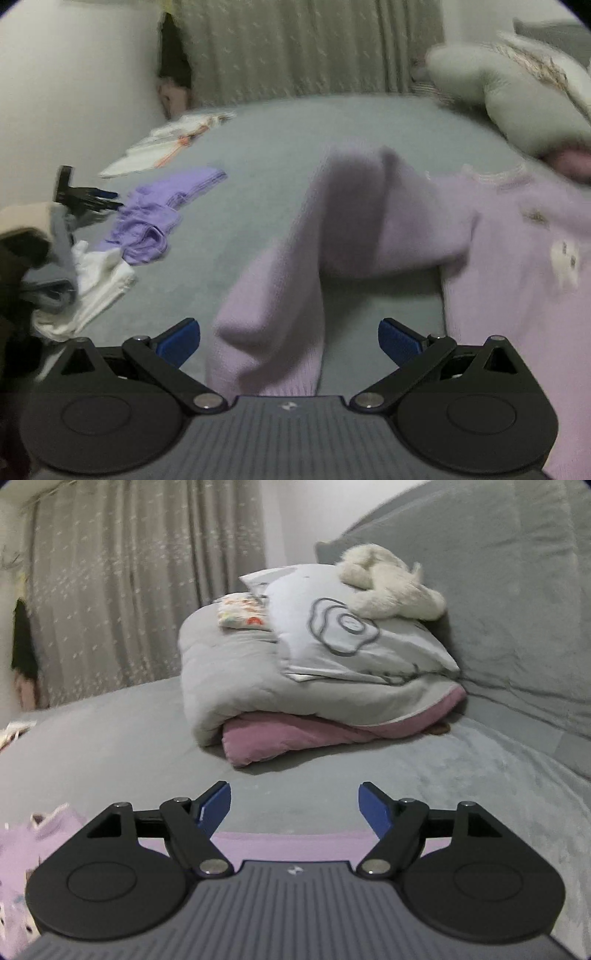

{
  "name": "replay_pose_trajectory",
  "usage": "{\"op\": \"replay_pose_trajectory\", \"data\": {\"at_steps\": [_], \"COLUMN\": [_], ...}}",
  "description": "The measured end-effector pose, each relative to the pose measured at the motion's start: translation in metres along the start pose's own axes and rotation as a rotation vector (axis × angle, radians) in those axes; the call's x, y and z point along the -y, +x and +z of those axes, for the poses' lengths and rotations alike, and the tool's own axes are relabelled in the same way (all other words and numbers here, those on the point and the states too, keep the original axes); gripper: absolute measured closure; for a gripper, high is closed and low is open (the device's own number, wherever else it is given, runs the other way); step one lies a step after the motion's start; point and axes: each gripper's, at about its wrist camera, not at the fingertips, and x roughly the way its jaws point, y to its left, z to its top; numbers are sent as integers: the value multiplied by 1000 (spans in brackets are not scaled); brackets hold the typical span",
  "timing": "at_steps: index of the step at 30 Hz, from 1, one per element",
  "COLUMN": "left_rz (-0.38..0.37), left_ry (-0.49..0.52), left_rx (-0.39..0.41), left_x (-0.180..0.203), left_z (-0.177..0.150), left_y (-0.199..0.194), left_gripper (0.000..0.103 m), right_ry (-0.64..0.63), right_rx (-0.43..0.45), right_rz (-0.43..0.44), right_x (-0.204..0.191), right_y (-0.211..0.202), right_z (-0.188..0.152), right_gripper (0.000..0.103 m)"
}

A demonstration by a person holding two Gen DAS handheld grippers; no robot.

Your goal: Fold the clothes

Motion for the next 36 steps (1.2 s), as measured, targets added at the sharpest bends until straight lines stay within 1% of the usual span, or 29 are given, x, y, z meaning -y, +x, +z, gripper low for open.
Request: {"op": "replay_pose_trajectory", "data": {"at_steps": [1,3,4,5,6,7,8,9,10,11,13,17,20,21,23,24,25,26,28,29,30,31,32,34,36], "left_rz": [50,96,78,29,-22,-73,-124,-116,-104,-138,-210,-310,-422,-477,-564,-578,-569,-541,-564,-598,-624,-629,-633,-625,-601], "left_ry": [27,56,54,38,21,4,-13,-16,-18,-55,-135,-412,-823,-991,-1175,-1217,-1220,-1227,-1271,-1325,-1376,-1390,-1432,-1459,-1464], "left_rx": [-8,-12,-15,-20,-26,-31,-37,-51,-65,-58,-40,32,119,143,173,180,176,162,149,130,89,72,14,-15,5], "left_x": [-1,-3,-7,-10,-13,-16,-19,-18,-17,-21,-29,-65,-126,-148,-171,-179,-181,-185,-193,-198,-200,-203,-208,-216,-220], "left_z": [-2,-6,-8,-9,-11,-13,-14,-13,-12,-10,-4,8,4,-2,-12,-14,-13,-12,-12,-15,-21,-24,-29,-31,-30], "left_y": [6,11,14,17,21,24,27,28,30,26,18,-2,-6,-2,6,9,9,8,12,15,17,17,19,23,19], "left_gripper": [1,1,1,1,3,21,59,77,84,90,92,92,92,92,91,91,91,91,90,90,90,90,90,90,90], "right_ry": [-11,-19,-24,-28,-25,-23,-21,-15,-13,-12,-15,-9,4,8,17,21,26,30,39,43,45,45,44,38,32], "right_rx": [-2,-8,-9,-11,-12,-13,-14,-17,-19,-20,-20,-23,-34,-38,-45,-49,-52,-56,-64,-67,-71,-77,-83,-90,-90], "right_rz": [6,20,24,27,28,29,31,34,38,41,43,47,59,63,71,76,80,84,92,95,91,90,91,96,102], "right_x": [-3,-7,-8,-8,-8,-8,-8,-8,-8,-8,-8,-8,-8,-8,-9,-9,-9,-9,-10,-10,-9,-8,-8,-9,-11], "right_y": [-1,-4,-4,-5,-5,-5,-5,-4,-4,-4,-4,-5,-5,-4,-4,-4,-4,-4,-4,-4,-2,-1,-1,1,0], "right_z": [-1,-4,-4,-5,-5,-5,-5,-5,-5,-5,-4,-4,-5,-6,-6,-7,-7,-8,-8,-9,-11,-12,-12,-12,-12], "right_gripper": [26,26,26,26,26,26,26,26,26,26,26,26,26,26,26,26,26,26,26,26,26,26,26,26,26]}}
